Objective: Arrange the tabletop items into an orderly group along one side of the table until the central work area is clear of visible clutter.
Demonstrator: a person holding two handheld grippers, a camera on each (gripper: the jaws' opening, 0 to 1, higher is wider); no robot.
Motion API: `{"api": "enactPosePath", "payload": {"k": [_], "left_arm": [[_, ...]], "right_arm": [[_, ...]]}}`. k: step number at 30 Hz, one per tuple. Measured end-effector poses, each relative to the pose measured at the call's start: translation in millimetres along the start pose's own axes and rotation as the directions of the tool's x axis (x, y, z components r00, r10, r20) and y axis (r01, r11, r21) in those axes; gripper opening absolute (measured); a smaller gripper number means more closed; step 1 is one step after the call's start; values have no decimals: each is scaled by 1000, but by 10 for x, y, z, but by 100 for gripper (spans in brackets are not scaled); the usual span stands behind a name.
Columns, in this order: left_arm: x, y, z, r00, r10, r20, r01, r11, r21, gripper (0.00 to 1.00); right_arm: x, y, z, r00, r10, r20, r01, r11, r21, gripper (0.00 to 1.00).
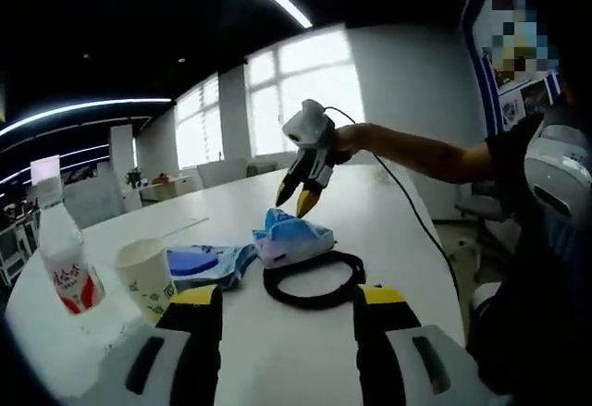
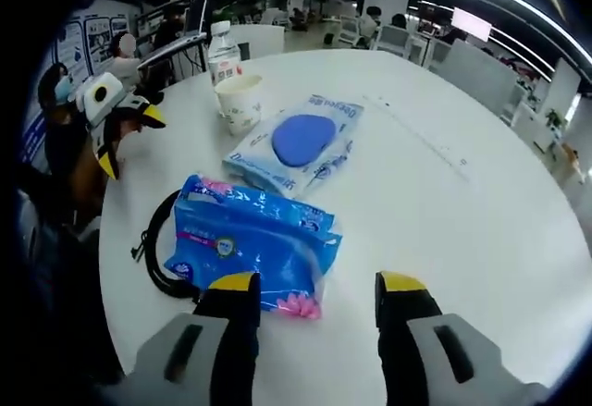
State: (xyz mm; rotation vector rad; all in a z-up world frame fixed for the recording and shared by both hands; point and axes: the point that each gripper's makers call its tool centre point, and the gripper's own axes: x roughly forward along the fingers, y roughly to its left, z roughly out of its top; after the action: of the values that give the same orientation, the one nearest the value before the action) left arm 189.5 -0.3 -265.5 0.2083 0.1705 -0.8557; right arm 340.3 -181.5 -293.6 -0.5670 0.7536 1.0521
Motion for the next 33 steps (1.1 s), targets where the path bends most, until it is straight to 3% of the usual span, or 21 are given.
{"api": "enactPosePath", "payload": {"k": [9, 18, 33], "left_arm": [[209, 75, 21, 1000, -10, -18, 10, 1000, -4, 45], [446, 132, 52, 999, -13, -44, 12, 1000, -19, 41], [844, 230, 43, 996, -4, -84, 2, 1000, -26, 30]], "right_arm": [[59, 27, -44, 999, 28, 22, -28, 1000, 10, 36], [103, 36, -60, 998, 39, 43, -41, 998, 45, 33], [82, 33, -51, 994, 70, 82, -76, 994, 74, 14]]}}
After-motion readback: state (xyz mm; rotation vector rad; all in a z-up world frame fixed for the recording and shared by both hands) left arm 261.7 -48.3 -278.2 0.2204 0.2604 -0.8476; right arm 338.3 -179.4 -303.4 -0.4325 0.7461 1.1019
